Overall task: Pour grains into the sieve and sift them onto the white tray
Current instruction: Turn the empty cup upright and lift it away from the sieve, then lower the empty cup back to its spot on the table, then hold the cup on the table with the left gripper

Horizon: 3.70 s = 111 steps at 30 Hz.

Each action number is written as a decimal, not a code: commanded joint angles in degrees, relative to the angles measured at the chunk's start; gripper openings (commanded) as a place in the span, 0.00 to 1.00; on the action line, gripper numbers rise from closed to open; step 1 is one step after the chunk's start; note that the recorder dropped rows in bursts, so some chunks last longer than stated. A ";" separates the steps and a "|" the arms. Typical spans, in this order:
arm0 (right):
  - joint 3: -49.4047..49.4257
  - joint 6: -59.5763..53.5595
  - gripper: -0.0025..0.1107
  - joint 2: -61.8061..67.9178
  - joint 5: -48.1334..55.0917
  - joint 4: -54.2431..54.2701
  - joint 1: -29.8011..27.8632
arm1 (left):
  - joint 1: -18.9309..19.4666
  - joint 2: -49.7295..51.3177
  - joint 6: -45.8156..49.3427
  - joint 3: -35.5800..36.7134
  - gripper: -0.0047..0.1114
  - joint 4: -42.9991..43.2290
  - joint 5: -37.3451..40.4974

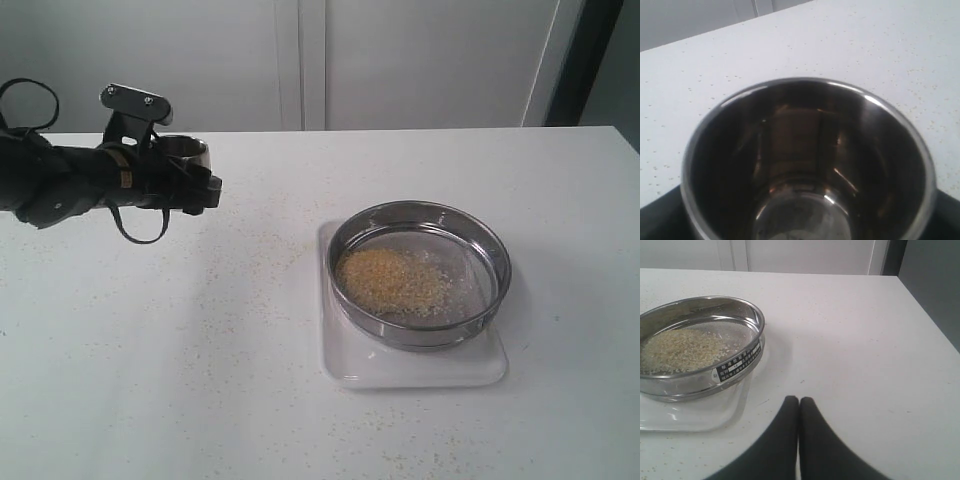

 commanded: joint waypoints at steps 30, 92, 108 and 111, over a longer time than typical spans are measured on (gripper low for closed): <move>0.33 0.26 0.02 -0.27 -0.81 -0.34 -0.04 | 12.19 0.38 -0.57 20.31 0.04 21.07 -36.00; 0.33 0.96 0.02 -0.27 -0.81 -0.34 -0.04 | 12.19 6.44 5.54 22.63 0.58 39.91 -34.25; 0.33 0.96 0.02 -0.27 -0.81 -0.34 -0.04 | 12.19 6.44 5.18 22.63 0.88 39.40 -34.20; 0.33 0.96 0.02 -0.27 -0.81 -0.34 -0.04 | 12.19 6.44 5.18 22.63 0.89 39.40 -34.20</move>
